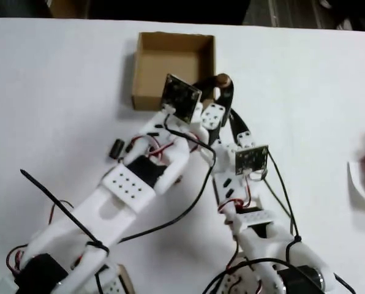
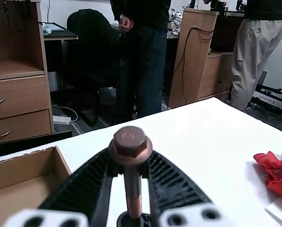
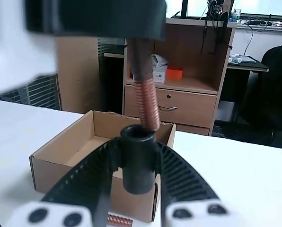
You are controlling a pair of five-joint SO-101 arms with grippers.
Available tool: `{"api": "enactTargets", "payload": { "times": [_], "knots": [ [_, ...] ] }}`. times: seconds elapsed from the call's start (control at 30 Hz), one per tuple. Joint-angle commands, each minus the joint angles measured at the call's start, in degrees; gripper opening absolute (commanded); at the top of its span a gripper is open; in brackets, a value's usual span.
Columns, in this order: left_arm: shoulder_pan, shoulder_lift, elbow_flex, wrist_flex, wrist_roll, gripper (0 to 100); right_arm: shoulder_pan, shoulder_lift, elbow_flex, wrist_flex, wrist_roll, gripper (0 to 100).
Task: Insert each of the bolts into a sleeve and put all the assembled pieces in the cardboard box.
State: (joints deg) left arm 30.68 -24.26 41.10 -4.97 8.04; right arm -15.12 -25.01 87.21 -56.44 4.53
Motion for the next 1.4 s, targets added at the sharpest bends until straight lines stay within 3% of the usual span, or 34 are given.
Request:
{"api": "enactTargets", "payload": {
  "times": [0.0, 0.2, 0.4, 1.37],
  "knots": [
    [0.0, -3.5, -4.9, 0.2, -0.8, 3, -0.1, -0.1, -0.6, -1.2, 0.3, 1.9],
    [-1.1, -3.5, -5.6, 0.4, -0.7, 3, -0.1, -0.1, -0.6, -1.2, 0.4, 1.9],
    [-1.1, -3.6, -5.4, 5.6, -0.4, 3, -0.1, -0.1, -0.6, -1.2, 0.4, 1.9],
    [-1.1, -6.4, -0.8, 9.7, -0.4, 3, -0.1, -0.1, -0.9, -1.2, 0.4, 1.9]
  ]
}}
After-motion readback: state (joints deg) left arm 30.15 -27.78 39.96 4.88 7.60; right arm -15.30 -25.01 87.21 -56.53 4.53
